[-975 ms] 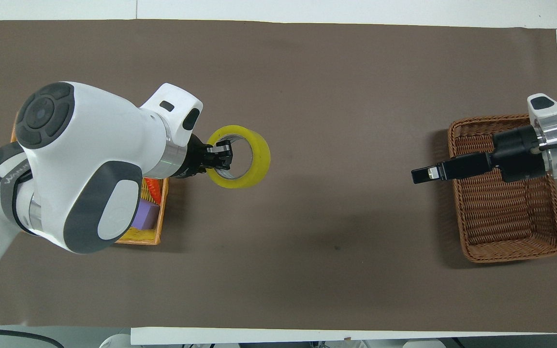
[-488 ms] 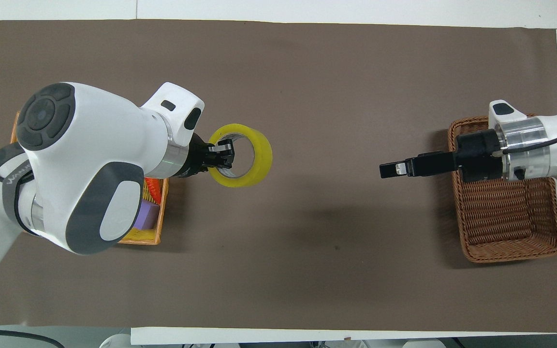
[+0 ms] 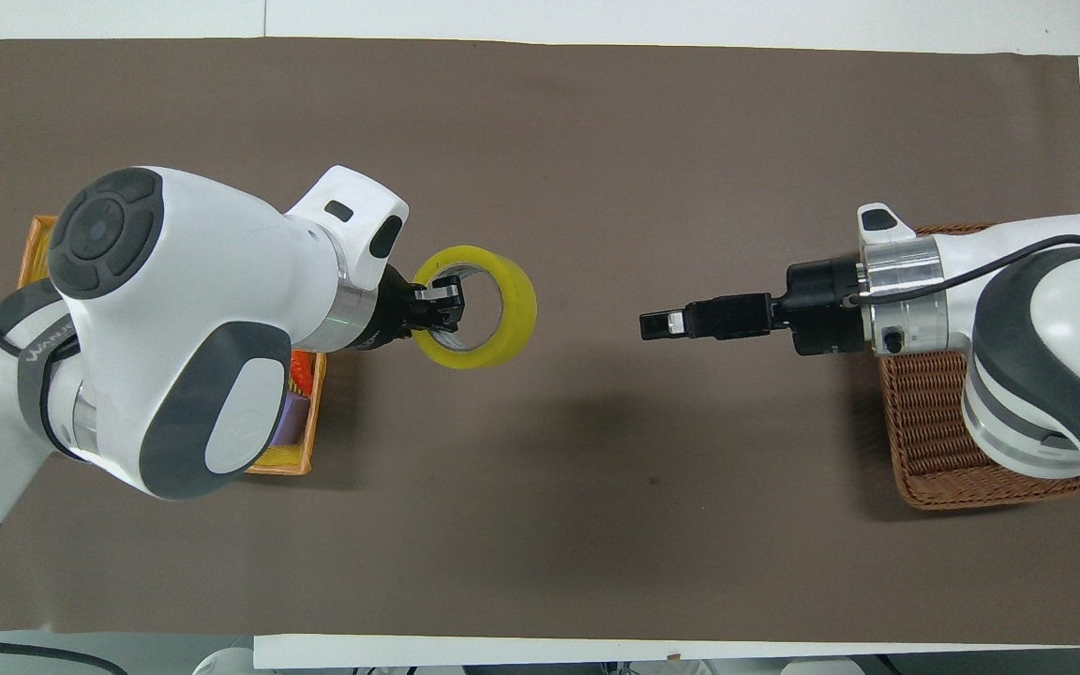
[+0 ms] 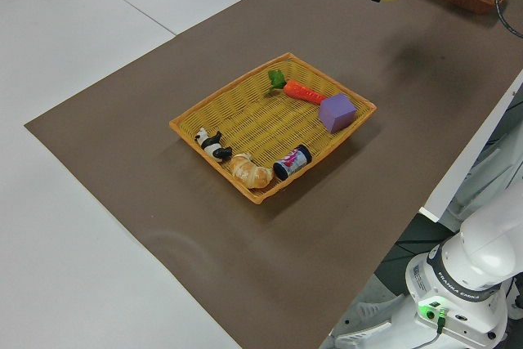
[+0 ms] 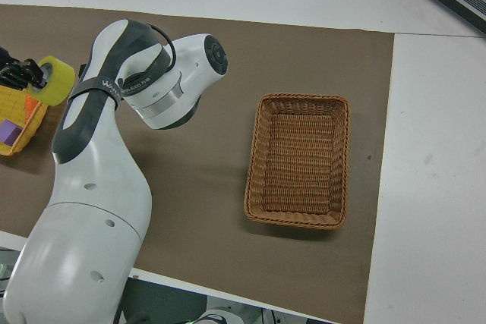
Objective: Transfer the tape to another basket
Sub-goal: 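Hold the tape up with the left gripper while the right gripper approaches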
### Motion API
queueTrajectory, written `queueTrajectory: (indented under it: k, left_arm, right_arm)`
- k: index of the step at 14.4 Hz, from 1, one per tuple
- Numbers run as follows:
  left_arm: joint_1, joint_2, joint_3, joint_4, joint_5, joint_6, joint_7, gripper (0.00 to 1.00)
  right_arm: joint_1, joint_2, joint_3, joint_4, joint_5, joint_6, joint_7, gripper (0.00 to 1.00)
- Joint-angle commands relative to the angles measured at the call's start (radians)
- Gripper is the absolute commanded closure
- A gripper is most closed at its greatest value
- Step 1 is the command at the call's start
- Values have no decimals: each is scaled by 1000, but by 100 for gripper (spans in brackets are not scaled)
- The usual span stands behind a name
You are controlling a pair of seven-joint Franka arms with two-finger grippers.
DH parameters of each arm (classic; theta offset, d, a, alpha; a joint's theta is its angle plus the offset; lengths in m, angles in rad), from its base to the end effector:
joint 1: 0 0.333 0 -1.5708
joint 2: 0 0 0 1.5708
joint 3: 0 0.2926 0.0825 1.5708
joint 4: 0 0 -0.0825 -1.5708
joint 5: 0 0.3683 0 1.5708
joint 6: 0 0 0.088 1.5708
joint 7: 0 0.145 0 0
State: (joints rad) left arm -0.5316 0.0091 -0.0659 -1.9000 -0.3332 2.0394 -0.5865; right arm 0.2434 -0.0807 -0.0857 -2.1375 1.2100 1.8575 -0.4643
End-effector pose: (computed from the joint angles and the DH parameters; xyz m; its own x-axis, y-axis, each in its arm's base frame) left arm 0.4529 -0.3435 0.4528 0.9908 0.1071 -0.0824 0.1280 -0.9400 0.3163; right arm 0.4918 0.1858 0.4386 0.9957 0.0788 0.0479 0.0768 -0.4210 -0.9038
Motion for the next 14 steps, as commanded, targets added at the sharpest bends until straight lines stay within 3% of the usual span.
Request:
queueTrajectory:
  k: [1,6,14]
  left_arm:
    - [-10,-1,12,4,-6,13,-13,100]
    - [-15,-3,12,-8,-1,15,-13,100]
    - [-15,-3,12,-10,-1,4,-15,100]
  right_arm:
    - [42,-4,0,-15,66,51,65,0]
    - [141,38,0,-4,144,166,108,0]
    - [218,102,3,48,192,269,181,0]
